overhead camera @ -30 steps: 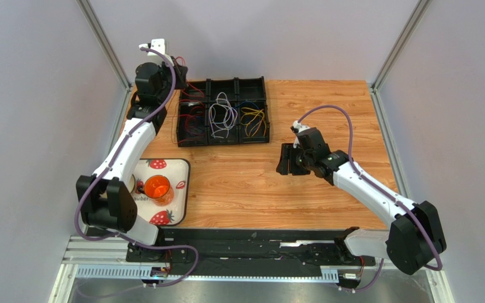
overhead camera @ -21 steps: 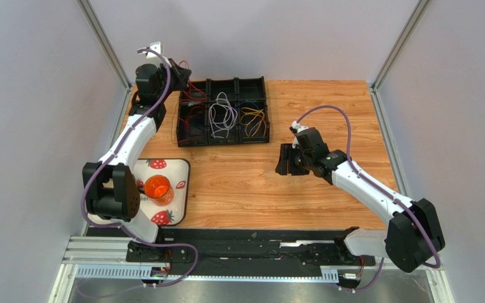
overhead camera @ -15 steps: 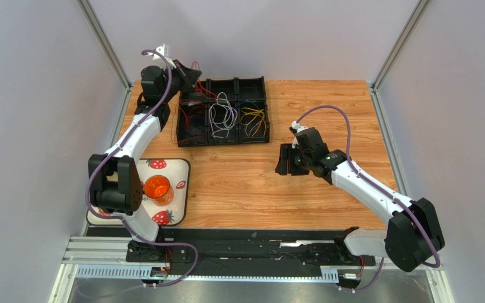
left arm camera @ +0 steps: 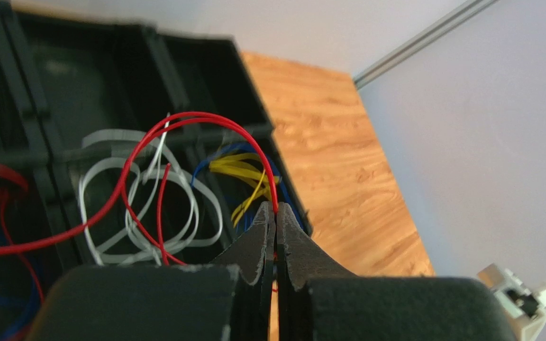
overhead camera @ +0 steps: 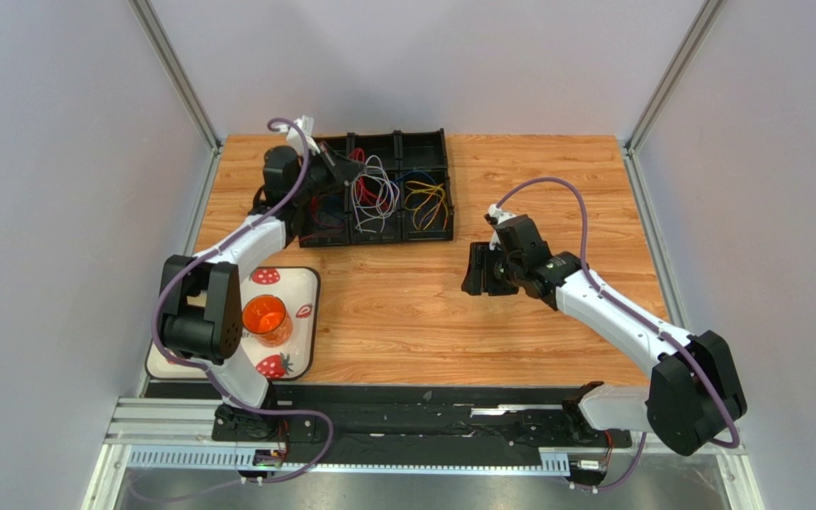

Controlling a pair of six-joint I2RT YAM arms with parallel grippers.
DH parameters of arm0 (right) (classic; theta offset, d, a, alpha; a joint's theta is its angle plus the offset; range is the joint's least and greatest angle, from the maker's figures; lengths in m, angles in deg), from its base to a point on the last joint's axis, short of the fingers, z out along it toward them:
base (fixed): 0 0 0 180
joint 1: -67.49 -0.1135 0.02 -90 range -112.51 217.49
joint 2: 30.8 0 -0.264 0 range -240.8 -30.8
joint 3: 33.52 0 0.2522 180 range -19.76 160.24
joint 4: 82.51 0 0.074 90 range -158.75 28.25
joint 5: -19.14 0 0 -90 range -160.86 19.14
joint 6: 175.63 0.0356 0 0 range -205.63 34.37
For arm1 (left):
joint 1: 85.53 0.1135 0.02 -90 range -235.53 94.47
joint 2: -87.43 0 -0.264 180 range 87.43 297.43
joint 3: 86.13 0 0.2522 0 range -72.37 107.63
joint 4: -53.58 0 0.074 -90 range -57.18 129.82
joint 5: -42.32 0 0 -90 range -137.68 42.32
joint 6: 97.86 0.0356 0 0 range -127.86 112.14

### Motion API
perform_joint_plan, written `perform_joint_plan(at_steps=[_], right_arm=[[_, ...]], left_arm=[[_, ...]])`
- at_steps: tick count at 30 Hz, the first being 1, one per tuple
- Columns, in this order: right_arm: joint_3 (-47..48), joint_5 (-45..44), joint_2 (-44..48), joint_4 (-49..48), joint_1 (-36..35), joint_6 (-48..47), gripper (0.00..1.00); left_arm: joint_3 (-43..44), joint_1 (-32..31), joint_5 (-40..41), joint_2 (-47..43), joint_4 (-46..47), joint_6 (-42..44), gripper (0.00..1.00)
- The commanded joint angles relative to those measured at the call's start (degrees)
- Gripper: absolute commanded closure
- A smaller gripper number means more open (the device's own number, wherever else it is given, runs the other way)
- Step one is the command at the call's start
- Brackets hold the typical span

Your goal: Untangle the cables

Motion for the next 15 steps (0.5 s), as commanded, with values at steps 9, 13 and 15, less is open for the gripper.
perform_joint_plan(at_steps=[9, 13, 15], right_arm=[[1.1, 0.8, 0.8, -2.3, -0.9, 0.5, 0.45], [0.8, 0.6, 1.4, -2.3, -1.1, 0.6, 0.45], [0.9, 0.5, 1.5, -2.1, -1.1, 0.5, 0.45]], left_arm=[[-11.1, 4.4, 6.6, -13.3, -3.7, 0.0, 1.00], [-6.7, 6.9, 2.9, -10.2, -8.1, -0.1, 1.00], [-5.4, 7.4, 0.9, -8.1, -8.7, -0.2, 1.00]])
